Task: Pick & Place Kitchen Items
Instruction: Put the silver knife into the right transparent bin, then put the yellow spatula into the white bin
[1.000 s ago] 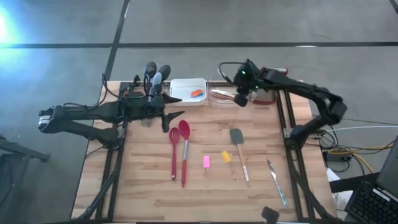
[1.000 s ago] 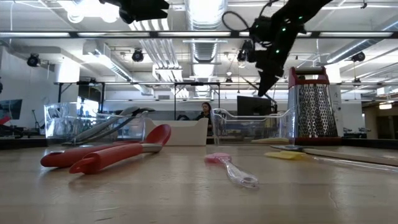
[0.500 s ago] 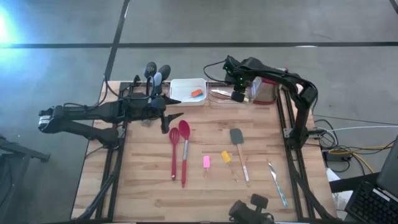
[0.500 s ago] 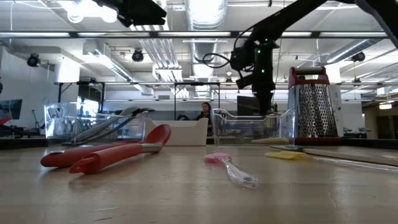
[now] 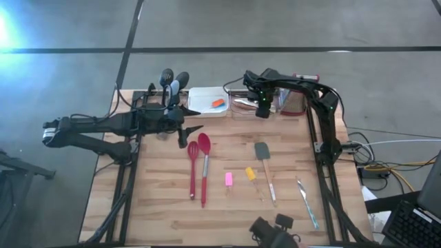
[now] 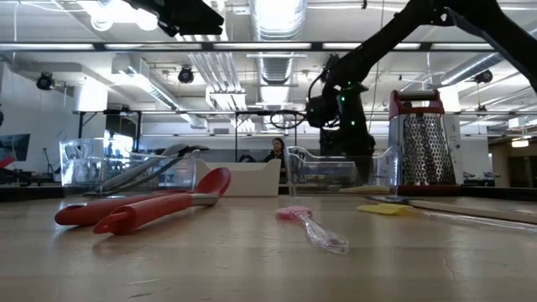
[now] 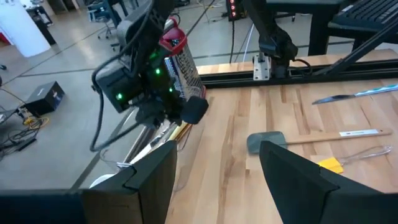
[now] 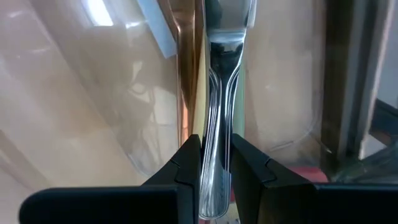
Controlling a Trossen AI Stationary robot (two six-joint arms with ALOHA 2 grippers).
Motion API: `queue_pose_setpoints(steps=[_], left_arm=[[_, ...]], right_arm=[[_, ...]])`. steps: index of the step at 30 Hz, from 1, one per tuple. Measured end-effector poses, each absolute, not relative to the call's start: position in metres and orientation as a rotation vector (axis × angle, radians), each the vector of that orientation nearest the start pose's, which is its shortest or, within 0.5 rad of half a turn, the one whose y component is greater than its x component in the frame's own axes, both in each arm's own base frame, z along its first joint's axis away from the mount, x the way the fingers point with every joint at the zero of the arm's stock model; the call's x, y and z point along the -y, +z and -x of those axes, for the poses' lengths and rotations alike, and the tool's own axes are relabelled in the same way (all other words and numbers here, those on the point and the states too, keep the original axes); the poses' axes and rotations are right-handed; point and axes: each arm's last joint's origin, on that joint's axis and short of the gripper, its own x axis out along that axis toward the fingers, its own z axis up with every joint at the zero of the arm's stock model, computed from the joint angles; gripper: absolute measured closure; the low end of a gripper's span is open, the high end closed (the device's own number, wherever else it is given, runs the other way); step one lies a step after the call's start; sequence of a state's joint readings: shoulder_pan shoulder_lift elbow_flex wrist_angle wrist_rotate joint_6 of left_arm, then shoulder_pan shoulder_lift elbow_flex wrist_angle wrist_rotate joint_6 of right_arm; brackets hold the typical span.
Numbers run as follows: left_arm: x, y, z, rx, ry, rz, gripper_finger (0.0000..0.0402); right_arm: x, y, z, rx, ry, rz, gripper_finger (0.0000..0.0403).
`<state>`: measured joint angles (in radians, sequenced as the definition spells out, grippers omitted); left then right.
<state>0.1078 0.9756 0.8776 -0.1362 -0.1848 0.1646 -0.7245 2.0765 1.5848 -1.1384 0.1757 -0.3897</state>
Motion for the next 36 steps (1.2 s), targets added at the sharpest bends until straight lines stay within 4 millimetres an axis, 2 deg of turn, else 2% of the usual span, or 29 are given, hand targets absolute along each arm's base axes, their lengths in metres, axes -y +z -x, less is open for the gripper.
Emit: queue_pose_setpoints(steps=[8, 26, 28, 33, 36], left_arm=[[-0.028, 0.335, -0.213, -0.260, 0.271, -0.173, 0.0166], [-0.028, 0.333, -0.213, -0.282, 0.269, -0.173, 0.0166], [-0.028, 0.333, -0.213, -0.282, 0.269, -0.173, 0.0166], [-0.028, 0.333, -0.213, -0.282, 0.269, -0.173, 0.0166], [-0.028, 0.333, -0.213, -0.282, 0.269, -0.173, 0.0166]], right_arm=[[0.265, 0.163, -0.286, -1.714, -0.340, -0.187, 0.0356], [0.273, 0.162, -0.282, -1.669, -0.349, -0.244, 0.0356], [0.273, 0.163, -0.283, -1.663, -0.358, -0.246, 0.0344], [0.274, 0.163, -0.284, -1.646, -0.392, -0.262, 0.0276], [0.274, 0.163, -0.284, -1.646, -0.398, -0.268, 0.0250]])
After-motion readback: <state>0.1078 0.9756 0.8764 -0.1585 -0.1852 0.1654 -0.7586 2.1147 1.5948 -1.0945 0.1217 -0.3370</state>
